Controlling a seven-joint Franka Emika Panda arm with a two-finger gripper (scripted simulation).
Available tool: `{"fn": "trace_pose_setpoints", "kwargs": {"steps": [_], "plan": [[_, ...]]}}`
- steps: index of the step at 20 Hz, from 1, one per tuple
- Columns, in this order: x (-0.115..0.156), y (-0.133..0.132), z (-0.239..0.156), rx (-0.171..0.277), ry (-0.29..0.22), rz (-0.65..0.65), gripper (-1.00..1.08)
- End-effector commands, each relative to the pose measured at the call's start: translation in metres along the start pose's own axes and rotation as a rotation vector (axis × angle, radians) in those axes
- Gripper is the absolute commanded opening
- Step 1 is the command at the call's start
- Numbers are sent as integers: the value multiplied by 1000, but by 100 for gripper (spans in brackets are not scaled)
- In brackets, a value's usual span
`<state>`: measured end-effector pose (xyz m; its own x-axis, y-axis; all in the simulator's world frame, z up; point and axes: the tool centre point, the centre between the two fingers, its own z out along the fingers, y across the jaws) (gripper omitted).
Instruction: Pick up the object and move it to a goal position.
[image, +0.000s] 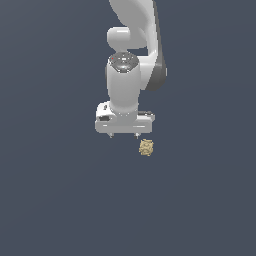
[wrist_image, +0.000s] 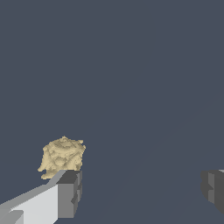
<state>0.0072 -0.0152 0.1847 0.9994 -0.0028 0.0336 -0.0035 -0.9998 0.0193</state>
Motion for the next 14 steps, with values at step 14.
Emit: {"fn": "trace_pose_setpoints", "kwargs": {"steps": [14], "plan": [[-15,22,18,-8,-59,57,100]]}}
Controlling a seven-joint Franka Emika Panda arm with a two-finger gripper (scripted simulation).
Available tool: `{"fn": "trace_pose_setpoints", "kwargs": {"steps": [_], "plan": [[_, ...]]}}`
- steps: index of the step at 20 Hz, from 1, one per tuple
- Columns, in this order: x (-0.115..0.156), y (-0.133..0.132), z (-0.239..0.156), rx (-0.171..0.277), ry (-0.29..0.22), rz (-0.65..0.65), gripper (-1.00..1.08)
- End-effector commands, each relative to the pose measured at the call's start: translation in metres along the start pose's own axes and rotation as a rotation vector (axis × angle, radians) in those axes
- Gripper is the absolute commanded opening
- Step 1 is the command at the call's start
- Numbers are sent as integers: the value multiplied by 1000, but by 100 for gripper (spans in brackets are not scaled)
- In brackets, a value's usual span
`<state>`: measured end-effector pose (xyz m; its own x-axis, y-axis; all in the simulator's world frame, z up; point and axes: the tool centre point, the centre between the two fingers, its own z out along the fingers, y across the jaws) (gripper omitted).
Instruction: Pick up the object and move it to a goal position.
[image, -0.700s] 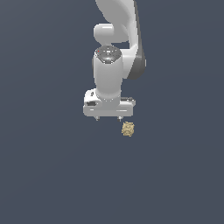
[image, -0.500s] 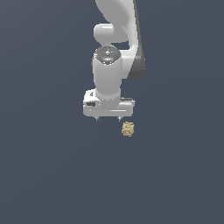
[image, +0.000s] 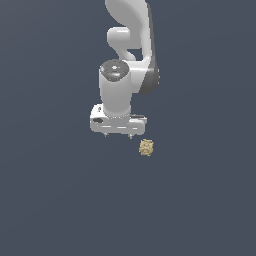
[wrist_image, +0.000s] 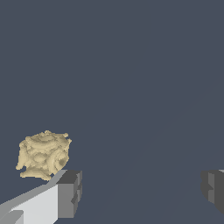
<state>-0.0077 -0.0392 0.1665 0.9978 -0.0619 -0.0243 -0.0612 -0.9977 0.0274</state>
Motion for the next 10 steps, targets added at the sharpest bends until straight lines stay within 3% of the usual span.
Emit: {"fn": "trace_pose_setpoints", "kwargs": {"steps": [1,10], "plan": [[0,-3,1,0,1,1,100],[-3,-35,19,6,7,39,100]]}}
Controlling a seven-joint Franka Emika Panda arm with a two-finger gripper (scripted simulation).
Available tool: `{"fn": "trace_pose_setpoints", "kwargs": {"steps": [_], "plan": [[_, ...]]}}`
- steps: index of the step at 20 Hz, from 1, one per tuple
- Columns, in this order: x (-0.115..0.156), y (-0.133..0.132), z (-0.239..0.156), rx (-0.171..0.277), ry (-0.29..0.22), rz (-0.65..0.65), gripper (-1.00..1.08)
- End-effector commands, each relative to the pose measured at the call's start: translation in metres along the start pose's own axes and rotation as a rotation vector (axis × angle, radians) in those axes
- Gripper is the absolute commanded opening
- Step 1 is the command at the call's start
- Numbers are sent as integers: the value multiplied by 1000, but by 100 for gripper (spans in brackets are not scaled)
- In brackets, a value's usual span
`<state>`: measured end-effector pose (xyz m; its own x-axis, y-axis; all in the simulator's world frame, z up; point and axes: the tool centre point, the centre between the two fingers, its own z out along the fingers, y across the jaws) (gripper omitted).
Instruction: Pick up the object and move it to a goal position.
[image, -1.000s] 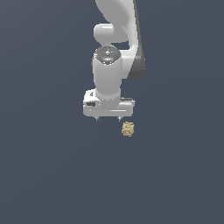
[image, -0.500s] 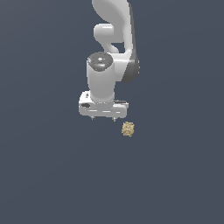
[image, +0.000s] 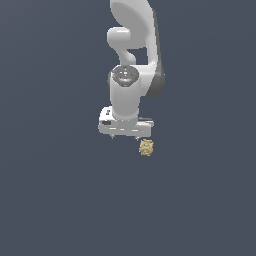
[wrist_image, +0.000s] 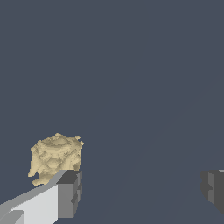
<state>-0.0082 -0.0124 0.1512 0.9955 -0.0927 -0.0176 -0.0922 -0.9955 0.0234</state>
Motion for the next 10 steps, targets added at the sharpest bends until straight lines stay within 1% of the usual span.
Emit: {"fn": "trace_pose_setpoints", "kwargs": {"steps": [1,10], "plan": [[-2,-14,8,3,2,15,100],[-17,-75,42,17,13,89,100]]}}
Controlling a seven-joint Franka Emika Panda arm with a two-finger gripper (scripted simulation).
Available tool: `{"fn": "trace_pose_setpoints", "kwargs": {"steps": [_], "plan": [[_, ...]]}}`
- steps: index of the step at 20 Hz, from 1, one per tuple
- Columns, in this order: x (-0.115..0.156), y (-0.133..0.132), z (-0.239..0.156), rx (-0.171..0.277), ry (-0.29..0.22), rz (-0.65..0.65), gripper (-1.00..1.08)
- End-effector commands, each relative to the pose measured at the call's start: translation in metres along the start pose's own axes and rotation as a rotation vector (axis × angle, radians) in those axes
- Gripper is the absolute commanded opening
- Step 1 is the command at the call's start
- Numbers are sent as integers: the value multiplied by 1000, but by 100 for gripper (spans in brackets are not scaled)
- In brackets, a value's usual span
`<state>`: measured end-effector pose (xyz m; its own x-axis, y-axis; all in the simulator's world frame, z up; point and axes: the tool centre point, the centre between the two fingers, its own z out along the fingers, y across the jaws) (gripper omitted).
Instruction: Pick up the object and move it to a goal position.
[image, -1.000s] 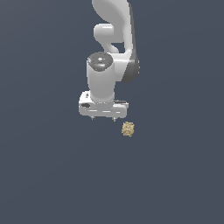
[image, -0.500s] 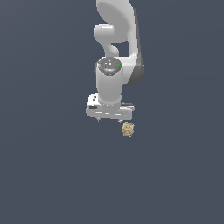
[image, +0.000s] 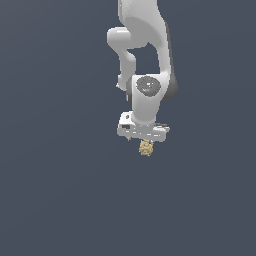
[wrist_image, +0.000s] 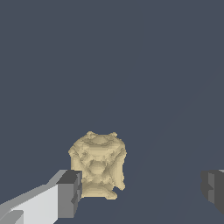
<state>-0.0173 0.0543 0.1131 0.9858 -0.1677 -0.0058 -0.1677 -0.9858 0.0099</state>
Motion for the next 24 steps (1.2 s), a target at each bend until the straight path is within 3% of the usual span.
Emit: {"fn": "trace_pose_setpoints", "kwargs": {"steps": [1,9,16,24], "plan": [[-5,-14,8,4,3,19,100],[-16,-35,21,10,5,48,100],[-16,-36,27,10,5,46,100],[-17,-36,62,10,5,49,100]]}}
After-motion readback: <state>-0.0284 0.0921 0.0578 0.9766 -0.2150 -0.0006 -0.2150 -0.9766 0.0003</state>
